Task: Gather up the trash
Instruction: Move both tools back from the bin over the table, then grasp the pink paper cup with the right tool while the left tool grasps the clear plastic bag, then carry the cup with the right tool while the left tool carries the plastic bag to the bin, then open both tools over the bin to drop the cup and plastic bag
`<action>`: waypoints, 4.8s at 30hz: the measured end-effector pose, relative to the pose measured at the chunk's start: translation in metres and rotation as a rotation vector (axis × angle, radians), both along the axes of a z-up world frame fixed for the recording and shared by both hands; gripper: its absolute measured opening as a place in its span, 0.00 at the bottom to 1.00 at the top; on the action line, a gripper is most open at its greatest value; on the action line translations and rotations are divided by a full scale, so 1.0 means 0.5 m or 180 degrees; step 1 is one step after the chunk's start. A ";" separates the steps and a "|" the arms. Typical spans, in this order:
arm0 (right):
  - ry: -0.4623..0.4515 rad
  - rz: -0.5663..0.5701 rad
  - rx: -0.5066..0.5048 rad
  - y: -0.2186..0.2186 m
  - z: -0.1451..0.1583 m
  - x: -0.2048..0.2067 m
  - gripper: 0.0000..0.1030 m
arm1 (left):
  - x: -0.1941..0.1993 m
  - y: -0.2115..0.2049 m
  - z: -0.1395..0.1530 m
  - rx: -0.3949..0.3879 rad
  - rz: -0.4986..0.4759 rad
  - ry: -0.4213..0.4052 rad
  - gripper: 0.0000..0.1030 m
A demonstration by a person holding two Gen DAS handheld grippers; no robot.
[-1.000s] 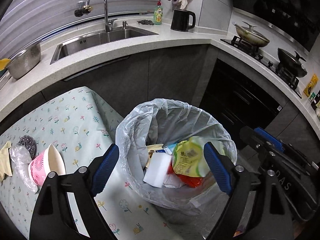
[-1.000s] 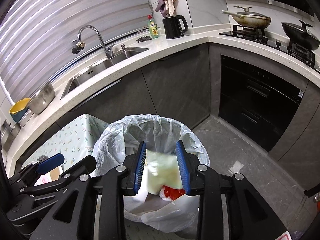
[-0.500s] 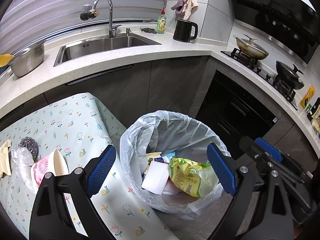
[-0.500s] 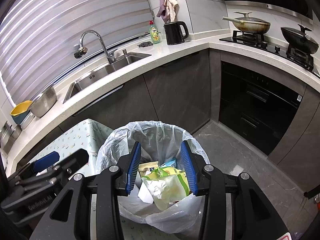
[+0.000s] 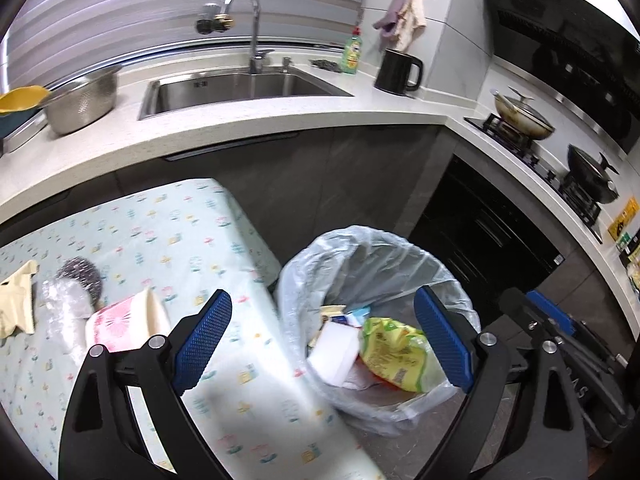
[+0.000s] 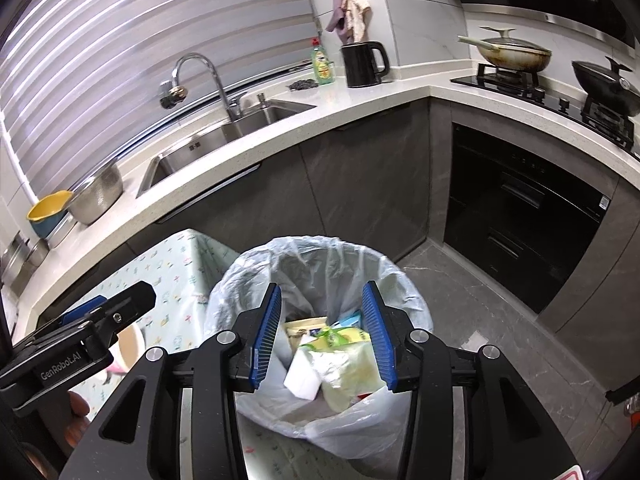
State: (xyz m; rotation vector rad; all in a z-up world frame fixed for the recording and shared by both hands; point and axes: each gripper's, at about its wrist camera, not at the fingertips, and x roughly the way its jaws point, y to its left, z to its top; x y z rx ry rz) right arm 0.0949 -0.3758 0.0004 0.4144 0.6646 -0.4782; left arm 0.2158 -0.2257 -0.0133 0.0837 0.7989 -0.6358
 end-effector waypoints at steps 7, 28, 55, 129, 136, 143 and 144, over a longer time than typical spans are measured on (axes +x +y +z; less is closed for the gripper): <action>0.0106 0.0218 -0.0123 0.077 0.024 0.031 0.44 | 0.010 0.087 0.004 0.0039 0.0261 0.0018 0.85; 0.0423 0.1006 -0.0342 0.367 0.009 0.148 0.45 | 0.034 0.383 -0.006 0.0239 0.1082 0.0020 0.86; 0.0672 0.1389 0.0048 0.467 -0.143 0.306 0.45 | 0.130 0.548 -0.130 0.0222 0.1535 0.0486 0.86; -0.0022 0.0765 -0.0038 0.167 0.021 0.078 0.03 | 0.004 0.087 0.038 0.0228 0.0160 0.0012 0.25; 0.0083 0.0520 -0.0021 0.084 -0.009 0.037 0.03 | -0.003 -0.018 0.009 0.0247 -0.0171 0.0104 0.26; 0.0190 0.0339 -0.0002 0.027 -0.042 0.016 0.03 | -0.003 -0.101 -0.029 0.0198 -0.0484 0.0310 0.28; 0.0200 0.0316 0.0001 0.022 -0.046 0.015 0.03 | -0.004 -0.108 -0.033 0.0191 -0.0503 0.0314 0.28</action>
